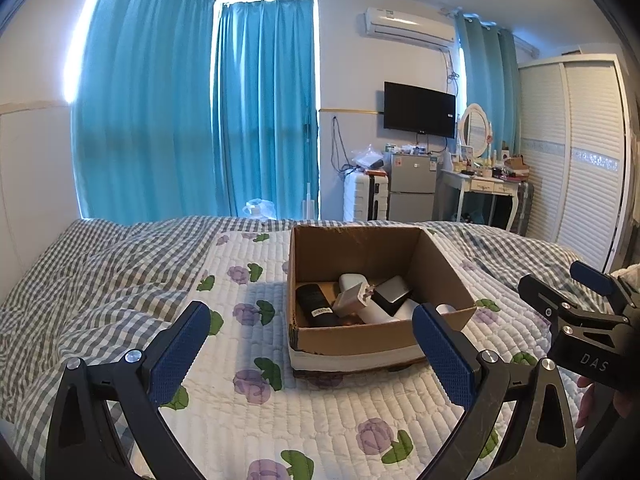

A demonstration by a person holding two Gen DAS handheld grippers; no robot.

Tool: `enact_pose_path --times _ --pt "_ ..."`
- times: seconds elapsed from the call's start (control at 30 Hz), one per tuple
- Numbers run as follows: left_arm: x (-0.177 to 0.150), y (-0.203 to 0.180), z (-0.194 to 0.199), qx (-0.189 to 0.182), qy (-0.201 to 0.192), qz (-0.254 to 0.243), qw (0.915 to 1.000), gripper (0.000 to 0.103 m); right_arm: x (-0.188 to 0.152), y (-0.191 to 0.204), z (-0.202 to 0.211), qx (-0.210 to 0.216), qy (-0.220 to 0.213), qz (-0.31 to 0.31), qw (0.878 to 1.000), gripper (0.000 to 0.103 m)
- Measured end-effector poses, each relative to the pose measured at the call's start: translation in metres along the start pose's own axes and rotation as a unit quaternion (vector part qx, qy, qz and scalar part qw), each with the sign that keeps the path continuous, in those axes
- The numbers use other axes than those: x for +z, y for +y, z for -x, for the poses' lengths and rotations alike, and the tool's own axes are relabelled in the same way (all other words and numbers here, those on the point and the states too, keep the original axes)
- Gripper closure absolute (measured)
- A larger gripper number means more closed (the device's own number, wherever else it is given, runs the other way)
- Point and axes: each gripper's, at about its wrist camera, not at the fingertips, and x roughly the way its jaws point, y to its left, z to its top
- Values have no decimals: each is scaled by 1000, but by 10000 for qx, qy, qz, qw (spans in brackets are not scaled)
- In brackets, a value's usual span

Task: Organize rigid objects

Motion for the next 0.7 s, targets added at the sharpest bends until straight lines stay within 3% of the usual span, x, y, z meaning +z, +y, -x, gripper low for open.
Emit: enact_pose_path --times 0.7 --pt "-3 -5 0 98 9 -90 9999 0 -2 3 -2 -20 80 33 10000 0"
